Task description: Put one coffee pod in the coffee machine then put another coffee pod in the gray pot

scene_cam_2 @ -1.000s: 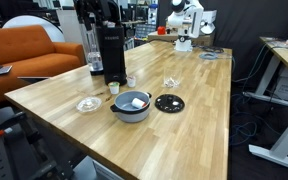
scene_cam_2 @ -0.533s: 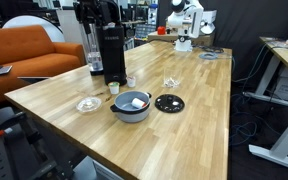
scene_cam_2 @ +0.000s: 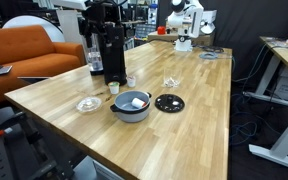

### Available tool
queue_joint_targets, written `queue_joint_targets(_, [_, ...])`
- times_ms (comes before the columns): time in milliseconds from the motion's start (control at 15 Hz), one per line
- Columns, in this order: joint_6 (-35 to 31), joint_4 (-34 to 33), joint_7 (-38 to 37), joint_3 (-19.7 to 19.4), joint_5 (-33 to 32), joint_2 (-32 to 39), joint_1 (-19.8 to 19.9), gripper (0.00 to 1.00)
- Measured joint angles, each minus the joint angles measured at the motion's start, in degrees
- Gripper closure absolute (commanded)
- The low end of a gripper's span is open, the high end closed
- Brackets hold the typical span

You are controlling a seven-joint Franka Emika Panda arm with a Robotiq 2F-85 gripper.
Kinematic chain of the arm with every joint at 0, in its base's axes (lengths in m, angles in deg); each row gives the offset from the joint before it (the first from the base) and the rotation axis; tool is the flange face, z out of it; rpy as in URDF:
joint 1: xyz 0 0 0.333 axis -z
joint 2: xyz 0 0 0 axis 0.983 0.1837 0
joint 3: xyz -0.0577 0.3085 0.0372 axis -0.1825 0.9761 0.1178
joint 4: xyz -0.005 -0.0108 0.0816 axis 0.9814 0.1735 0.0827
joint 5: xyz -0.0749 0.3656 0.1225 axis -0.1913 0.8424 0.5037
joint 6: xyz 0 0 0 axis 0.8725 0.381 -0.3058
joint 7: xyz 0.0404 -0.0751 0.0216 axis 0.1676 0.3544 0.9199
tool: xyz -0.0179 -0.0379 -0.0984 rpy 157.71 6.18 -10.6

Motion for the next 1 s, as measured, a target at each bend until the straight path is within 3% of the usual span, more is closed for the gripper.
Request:
queue_joint_targets(667, [-1.2,-1.3,8.8,0.1,9.7,5.5,2.7,0.0])
queue_joint_targets(1000, [-1.2,-2.6,10.1,0.4,10.8,7.0,3.2,0.0])
